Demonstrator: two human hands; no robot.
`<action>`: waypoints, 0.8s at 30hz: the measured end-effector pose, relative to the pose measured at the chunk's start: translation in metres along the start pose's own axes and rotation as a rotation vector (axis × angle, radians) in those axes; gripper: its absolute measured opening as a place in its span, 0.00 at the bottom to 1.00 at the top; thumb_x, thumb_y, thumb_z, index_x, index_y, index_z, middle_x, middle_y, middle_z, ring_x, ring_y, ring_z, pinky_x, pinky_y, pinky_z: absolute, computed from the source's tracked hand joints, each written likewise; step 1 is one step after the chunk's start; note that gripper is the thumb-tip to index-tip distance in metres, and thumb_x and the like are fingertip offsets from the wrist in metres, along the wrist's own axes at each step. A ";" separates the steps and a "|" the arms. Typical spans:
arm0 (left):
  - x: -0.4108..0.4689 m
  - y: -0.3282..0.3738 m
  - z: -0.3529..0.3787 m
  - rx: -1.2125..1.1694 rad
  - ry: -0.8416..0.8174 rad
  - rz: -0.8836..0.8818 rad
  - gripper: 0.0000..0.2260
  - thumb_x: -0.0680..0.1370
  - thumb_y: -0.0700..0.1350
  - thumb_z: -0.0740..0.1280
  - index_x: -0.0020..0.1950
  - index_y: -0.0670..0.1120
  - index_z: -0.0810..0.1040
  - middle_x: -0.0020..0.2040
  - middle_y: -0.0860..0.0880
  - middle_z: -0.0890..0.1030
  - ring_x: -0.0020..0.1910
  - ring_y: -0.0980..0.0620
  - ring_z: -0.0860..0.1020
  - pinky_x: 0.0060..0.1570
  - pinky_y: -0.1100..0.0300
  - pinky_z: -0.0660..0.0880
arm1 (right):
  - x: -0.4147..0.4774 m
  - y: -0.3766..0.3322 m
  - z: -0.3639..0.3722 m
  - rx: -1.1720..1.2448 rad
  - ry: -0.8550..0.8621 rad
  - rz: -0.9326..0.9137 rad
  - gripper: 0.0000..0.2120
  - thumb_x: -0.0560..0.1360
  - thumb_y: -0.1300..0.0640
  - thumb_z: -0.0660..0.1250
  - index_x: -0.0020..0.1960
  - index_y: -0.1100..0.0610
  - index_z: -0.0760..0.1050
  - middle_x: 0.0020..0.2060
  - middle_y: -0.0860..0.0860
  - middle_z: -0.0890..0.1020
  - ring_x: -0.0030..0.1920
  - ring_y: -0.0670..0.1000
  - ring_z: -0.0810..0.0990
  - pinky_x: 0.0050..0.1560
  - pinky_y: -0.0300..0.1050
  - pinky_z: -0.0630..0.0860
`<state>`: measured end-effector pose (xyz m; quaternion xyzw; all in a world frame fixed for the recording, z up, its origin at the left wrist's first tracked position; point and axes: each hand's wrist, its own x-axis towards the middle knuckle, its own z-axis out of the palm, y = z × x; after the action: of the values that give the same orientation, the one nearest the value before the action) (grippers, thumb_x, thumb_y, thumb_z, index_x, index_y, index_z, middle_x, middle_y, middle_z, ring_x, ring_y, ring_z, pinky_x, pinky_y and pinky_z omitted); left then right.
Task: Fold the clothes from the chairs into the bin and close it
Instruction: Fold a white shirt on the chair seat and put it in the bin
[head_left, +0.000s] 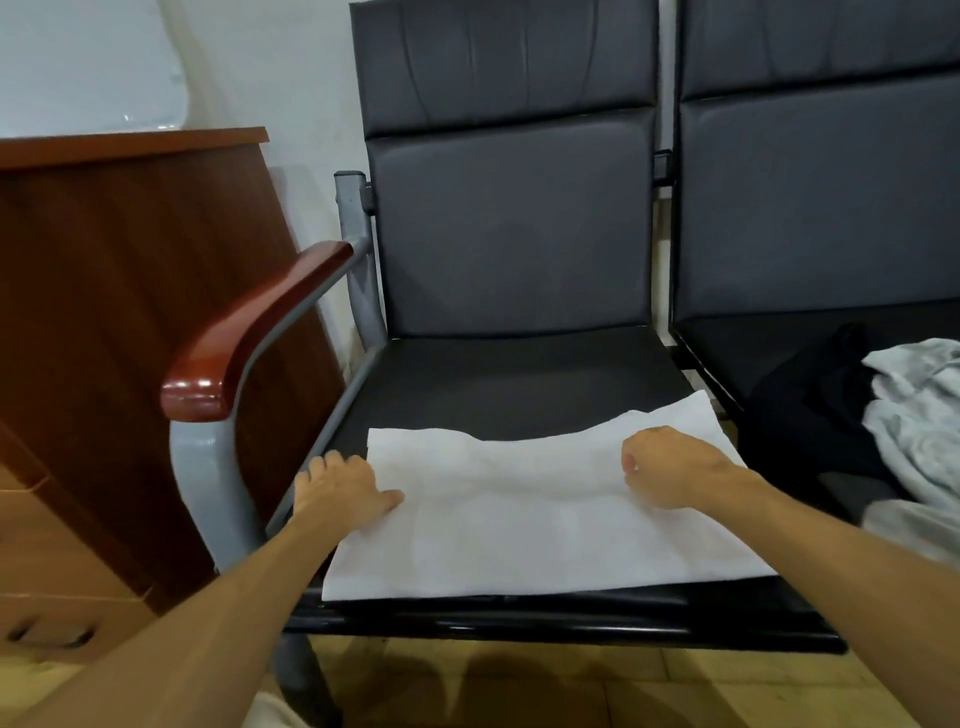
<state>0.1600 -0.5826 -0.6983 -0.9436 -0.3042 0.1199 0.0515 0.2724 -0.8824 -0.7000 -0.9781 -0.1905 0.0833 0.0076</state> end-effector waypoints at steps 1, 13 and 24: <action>0.001 0.002 0.000 -0.007 -0.013 0.022 0.28 0.79 0.62 0.59 0.71 0.44 0.66 0.73 0.41 0.65 0.72 0.41 0.63 0.69 0.48 0.61 | 0.002 -0.002 0.001 -0.005 0.002 -0.001 0.11 0.78 0.56 0.60 0.58 0.55 0.75 0.56 0.52 0.78 0.57 0.53 0.76 0.57 0.44 0.74; -0.011 0.054 -0.027 -1.224 -0.149 -0.142 0.21 0.82 0.37 0.57 0.75 0.42 0.61 0.52 0.43 0.76 0.47 0.46 0.76 0.46 0.55 0.75 | 0.001 0.004 -0.010 0.061 0.139 0.037 0.10 0.76 0.62 0.59 0.52 0.59 0.77 0.48 0.54 0.80 0.47 0.55 0.80 0.44 0.45 0.77; -0.049 0.130 -0.067 -1.977 -0.385 -0.118 0.12 0.80 0.39 0.56 0.36 0.46 0.67 0.29 0.48 0.66 0.28 0.53 0.63 0.25 0.63 0.60 | -0.042 0.088 -0.030 0.266 0.321 0.184 0.12 0.76 0.61 0.59 0.55 0.55 0.77 0.49 0.54 0.82 0.49 0.57 0.80 0.52 0.50 0.79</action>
<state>0.2114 -0.7181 -0.6459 -0.5112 -0.3164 -0.0385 -0.7981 0.2716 -0.9793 -0.6679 -0.9825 -0.0841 -0.0489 0.1590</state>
